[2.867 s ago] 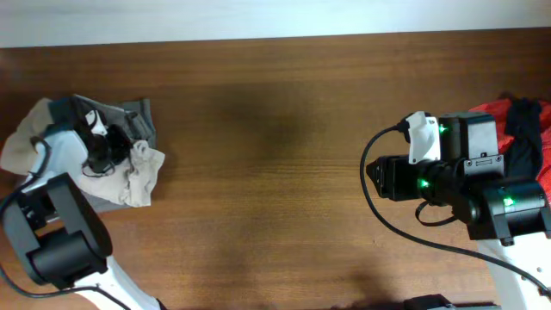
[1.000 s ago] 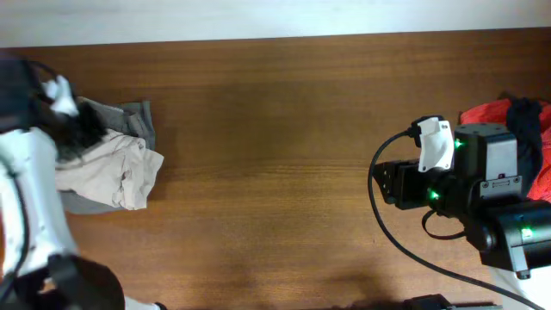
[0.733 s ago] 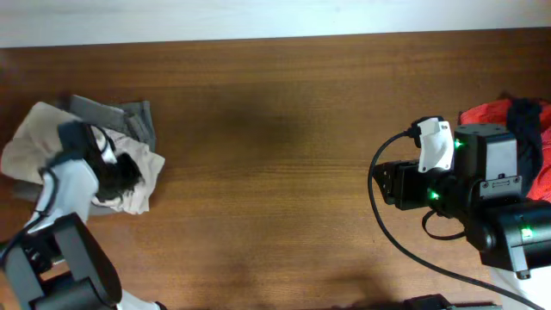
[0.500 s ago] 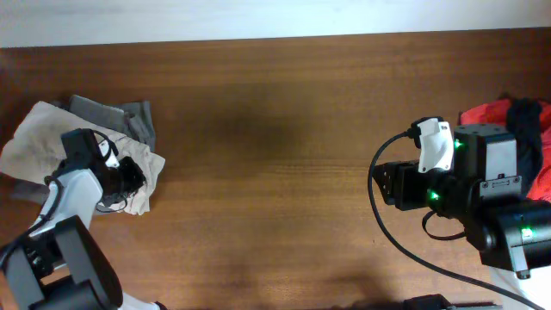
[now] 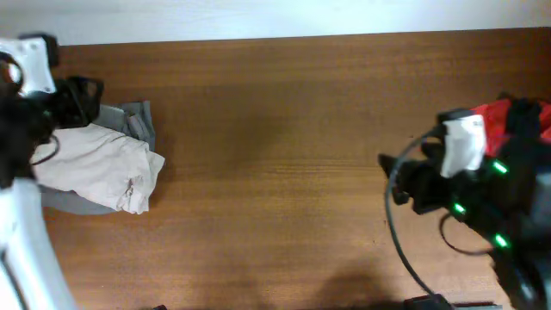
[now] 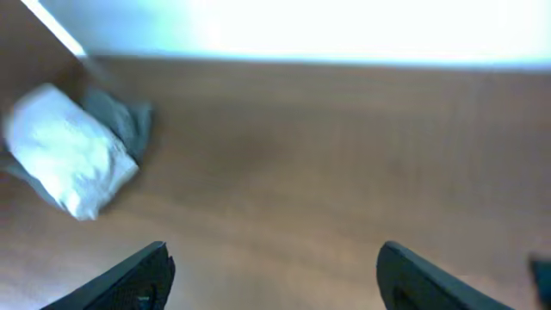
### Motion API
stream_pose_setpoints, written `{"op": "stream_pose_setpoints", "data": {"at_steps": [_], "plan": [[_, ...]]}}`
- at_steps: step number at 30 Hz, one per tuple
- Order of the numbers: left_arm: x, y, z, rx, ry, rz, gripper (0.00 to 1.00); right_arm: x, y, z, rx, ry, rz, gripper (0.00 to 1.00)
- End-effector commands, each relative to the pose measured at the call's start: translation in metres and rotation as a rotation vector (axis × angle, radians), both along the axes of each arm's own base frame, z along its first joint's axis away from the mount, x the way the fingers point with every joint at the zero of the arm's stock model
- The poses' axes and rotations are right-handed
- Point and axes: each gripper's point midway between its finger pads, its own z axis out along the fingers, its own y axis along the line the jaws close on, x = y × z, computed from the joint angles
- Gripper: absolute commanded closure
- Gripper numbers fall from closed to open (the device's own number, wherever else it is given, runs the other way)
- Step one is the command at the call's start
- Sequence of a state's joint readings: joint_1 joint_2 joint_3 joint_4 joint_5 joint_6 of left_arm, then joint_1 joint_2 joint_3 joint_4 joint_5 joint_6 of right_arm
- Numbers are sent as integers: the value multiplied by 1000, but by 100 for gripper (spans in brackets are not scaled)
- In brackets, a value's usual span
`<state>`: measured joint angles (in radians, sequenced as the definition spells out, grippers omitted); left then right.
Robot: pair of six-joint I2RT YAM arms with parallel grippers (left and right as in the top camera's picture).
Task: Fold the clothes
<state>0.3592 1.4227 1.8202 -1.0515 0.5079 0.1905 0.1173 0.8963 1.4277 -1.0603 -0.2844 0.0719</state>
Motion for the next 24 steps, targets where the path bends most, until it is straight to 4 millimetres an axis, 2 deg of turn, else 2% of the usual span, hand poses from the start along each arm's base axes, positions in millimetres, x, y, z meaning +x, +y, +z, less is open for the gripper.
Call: {"op": "stream_pose_setpoints", "data": {"at_steps": [1,2,3,5,6,9,13,19,24], "plan": [[-39,-52,44,245,-173,-343,44,-25,-5,45,0,-142,-8,11],[-55,-63,47,301,-185,-401,44,-32,-8,52,-1,-161,-15,1],[-65,-69,48,334,-193,-435,44,-37,-10,55,-6,-171,-27,1],[-90,-83,52,372,-210,-484,19,-48,-17,59,-19,-183,-58,1],[-99,-87,55,374,-219,-491,1,-52,-20,58,-25,-183,-70,1],[-118,-95,63,392,-253,-497,1,-60,-25,54,-37,-172,-91,1],[-131,-96,57,384,-214,-492,1,-62,-25,52,-38,-165,-90,1],[-135,-100,56,361,-210,-513,1,-63,-21,53,-28,-164,-71,1],[-136,-101,55,359,-206,-513,1,-70,-2,55,26,-158,42,1]]}}
